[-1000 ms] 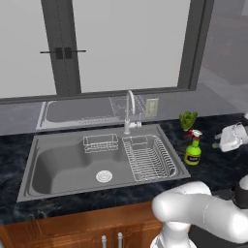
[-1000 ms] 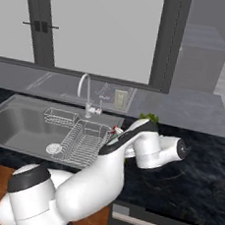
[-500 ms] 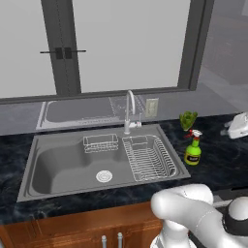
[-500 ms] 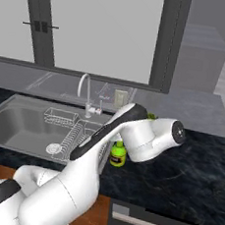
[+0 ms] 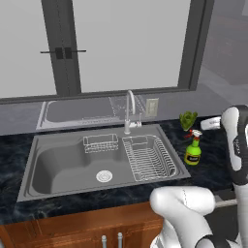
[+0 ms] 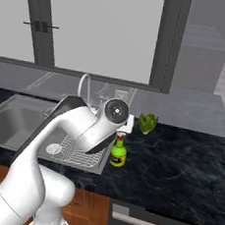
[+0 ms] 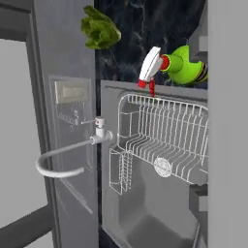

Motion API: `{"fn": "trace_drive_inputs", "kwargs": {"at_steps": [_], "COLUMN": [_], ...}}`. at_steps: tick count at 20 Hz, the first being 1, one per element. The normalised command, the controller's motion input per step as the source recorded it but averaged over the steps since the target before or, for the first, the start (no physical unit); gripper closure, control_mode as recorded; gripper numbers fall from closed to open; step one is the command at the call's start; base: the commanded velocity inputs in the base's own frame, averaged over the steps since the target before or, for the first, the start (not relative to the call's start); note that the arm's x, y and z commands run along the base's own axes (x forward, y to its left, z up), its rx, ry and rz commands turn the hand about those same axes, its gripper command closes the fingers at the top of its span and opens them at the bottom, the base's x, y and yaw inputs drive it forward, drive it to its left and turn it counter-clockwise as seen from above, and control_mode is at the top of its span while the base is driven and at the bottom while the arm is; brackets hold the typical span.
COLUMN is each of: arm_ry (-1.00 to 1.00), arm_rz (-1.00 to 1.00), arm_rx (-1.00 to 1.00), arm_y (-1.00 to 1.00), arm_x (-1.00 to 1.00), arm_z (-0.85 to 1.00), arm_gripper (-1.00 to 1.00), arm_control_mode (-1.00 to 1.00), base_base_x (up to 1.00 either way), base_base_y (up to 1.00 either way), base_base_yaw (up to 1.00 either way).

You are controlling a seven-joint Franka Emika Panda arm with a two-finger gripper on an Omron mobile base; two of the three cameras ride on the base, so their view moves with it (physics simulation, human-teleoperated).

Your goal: Open the cabinet. Pick the spray and place it next to the sink. Then close the cabinet.

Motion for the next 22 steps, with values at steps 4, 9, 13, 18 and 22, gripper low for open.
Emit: {"fn": "trace_drive_inputs", "kwargs": {"at_steps": [4, 9, 13, 18, 22], "arm_ry": [0.33, 0.51, 0.40, 0.05, 0.00], "arm_rz": [-0.55, -0.40, -0.31, -0.04, 0.12], "arm_rx": [0.04, 0.00, 0.00, 0.00, 0.00], "arm_y": [0.63, 0.19, 0.08, -0.01, 0.00], "arm_x": [-0.01, 0.00, -0.04, -0.38, -0.18], "arm_z": [0.23, 0.19, 0.13, 0.03, 0.00], "arm_gripper": [-1.00, -1.00, -1.00, -1.00, -1.00], "arm_control_mode": [-1.00, -1.00, -1.00, -1.00, -1.00], "base_base_x": [0.00, 0.00, 0.00, 0.00, 0.00], "base_base_y": [0.00, 0.00, 0.00, 0.00, 0.00], "base_base_yaw": [0.00, 0.00, 0.00, 0.00, 0.00]}}
